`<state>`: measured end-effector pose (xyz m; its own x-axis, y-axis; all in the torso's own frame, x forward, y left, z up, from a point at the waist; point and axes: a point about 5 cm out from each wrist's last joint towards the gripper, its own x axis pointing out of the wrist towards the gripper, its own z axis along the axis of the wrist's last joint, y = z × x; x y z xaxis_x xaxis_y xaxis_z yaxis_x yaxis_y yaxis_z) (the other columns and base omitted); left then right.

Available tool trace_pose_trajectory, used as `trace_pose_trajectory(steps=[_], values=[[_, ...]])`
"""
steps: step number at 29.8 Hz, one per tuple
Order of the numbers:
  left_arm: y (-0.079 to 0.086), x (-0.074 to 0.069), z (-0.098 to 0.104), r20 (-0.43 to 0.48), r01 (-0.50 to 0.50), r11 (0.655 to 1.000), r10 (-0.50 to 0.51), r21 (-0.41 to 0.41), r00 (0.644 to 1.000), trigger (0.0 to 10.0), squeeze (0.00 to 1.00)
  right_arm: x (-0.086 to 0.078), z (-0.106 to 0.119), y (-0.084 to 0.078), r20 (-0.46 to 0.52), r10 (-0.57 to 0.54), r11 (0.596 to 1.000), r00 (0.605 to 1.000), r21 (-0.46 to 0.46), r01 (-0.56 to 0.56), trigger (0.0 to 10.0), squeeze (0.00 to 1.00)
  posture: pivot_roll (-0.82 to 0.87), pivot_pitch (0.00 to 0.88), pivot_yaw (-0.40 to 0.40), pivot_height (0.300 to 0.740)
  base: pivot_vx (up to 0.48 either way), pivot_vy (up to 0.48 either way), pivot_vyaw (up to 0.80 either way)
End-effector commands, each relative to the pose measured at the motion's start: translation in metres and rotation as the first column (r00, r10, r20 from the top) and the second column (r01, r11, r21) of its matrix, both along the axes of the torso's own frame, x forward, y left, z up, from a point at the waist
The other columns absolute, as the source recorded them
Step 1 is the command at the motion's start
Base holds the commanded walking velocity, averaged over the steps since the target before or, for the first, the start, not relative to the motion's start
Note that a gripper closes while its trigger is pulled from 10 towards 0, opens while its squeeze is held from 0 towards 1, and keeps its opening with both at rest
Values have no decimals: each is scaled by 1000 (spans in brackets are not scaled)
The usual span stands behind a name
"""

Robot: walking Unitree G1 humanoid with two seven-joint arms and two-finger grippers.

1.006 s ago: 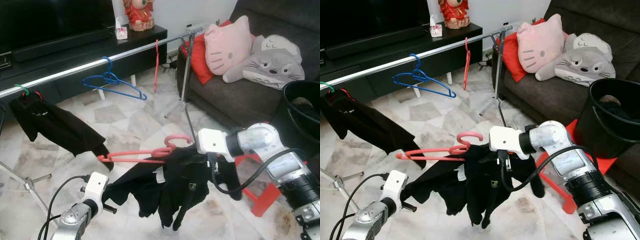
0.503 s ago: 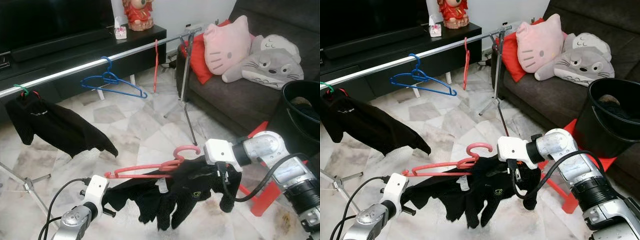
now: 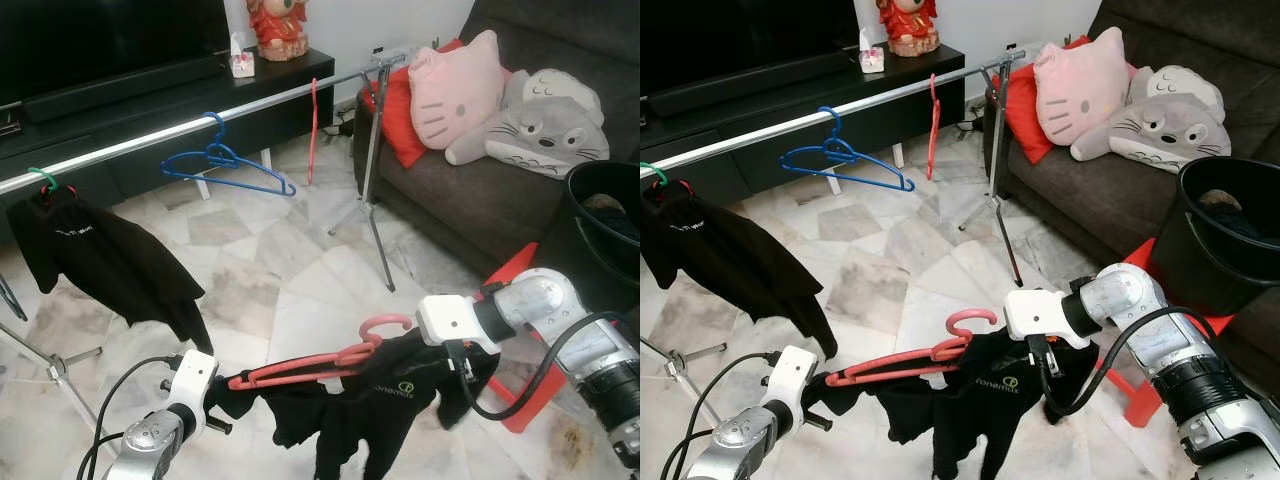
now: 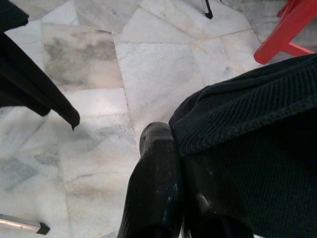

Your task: Hang hanger

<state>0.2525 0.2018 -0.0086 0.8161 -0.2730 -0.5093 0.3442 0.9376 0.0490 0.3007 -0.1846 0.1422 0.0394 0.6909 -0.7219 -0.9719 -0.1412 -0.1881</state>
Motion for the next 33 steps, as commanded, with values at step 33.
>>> trace_pose_trajectory(steps=[33], values=[[3,2,19,16,93,994,-93,-50,996,10000,0,23,-29,-16,261,-61,938,963,-316,145,10000,0,-92,24,56,740,0,0,0]])
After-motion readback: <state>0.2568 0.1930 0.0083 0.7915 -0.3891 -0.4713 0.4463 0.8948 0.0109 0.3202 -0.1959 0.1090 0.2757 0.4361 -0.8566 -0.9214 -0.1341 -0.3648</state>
